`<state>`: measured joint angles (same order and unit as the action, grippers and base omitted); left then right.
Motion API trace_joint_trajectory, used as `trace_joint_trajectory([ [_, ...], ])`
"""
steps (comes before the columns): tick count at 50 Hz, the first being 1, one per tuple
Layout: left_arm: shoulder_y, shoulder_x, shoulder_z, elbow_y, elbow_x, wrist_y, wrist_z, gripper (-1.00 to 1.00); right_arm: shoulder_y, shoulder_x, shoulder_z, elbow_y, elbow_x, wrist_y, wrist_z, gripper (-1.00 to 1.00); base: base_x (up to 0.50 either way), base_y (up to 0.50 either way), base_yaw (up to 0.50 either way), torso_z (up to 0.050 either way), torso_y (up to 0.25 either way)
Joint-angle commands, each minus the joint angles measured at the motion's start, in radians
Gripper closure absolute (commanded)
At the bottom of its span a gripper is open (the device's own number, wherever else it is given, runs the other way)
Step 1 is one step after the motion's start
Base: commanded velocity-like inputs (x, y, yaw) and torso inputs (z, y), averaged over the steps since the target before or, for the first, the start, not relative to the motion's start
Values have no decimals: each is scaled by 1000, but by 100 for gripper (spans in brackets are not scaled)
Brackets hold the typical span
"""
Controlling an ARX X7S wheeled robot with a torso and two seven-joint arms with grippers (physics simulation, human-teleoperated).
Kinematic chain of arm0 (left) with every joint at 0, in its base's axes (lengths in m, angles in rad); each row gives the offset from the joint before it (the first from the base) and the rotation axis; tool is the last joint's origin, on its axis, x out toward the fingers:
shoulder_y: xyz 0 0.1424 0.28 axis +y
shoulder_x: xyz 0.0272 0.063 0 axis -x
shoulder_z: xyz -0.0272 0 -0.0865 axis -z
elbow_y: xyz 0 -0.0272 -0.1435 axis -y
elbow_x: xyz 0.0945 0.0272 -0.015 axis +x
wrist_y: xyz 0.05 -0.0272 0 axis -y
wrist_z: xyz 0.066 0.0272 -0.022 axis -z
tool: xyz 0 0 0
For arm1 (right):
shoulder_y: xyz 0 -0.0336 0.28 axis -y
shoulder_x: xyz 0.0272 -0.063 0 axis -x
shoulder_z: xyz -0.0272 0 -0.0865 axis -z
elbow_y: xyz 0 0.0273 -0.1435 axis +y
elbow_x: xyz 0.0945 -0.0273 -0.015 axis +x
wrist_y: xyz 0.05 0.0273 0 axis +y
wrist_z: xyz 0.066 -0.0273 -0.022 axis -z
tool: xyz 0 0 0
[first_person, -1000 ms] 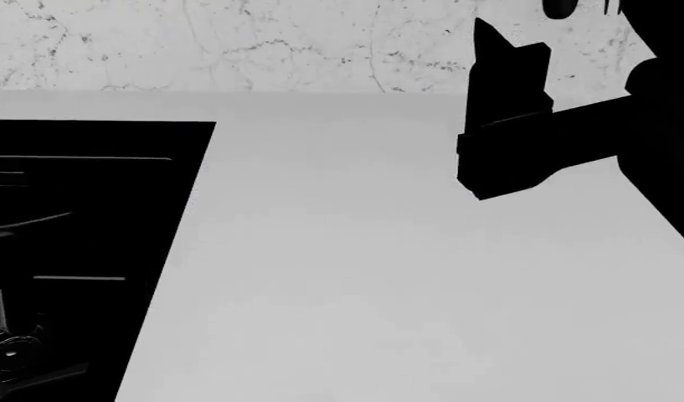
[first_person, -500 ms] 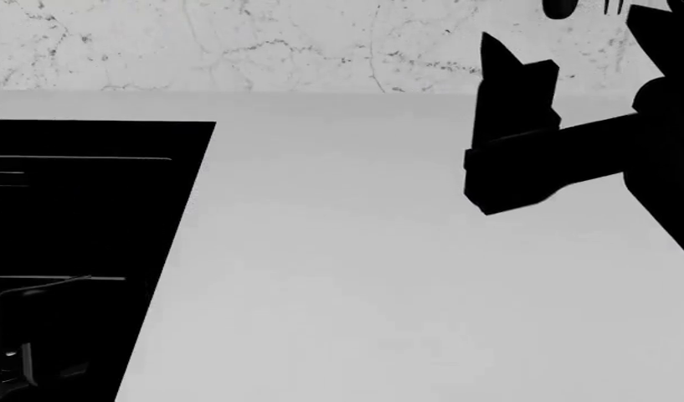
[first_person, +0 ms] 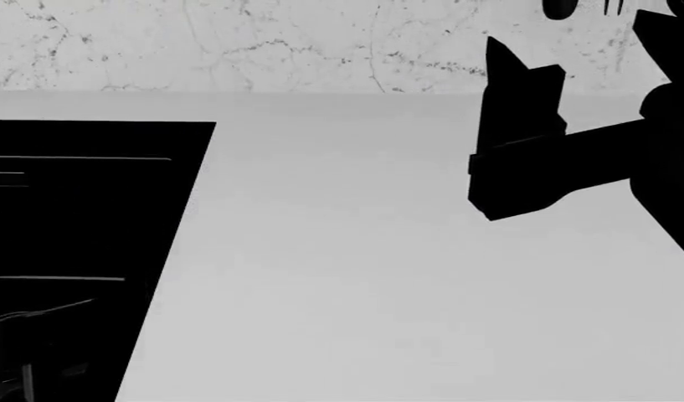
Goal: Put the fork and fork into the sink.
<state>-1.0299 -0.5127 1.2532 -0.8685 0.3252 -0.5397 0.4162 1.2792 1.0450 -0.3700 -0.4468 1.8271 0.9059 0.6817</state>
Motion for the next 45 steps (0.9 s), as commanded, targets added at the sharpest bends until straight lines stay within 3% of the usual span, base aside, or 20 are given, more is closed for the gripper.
trace_joint_trajectory([
  [1,35,-3,9,9,-7,-18,27,-100,-3,2,0,0,1,-4,2,-100,8,0,0,0,0],
  [16,15,-59,-9,132,-4,-85,53,-100,-15,9,7,-3,-7,-13,-7,-100,-1,0,0,-1,0],
  [25,-54,-203,-22,500,9,-240,227,-100,-30,11,13,-6,-15,-23,-18,-100,0,0,0,0,0],
  [31,-222,-298,-10,724,67,-312,405,-100,-15,2,7,5,-22,-14,-27,-100,0,0,0,0,0],
  [45,-478,-387,-48,1022,95,-458,707,-100,-21,8,17,2,-19,-23,-39,-100,0,0,0,0,0],
])
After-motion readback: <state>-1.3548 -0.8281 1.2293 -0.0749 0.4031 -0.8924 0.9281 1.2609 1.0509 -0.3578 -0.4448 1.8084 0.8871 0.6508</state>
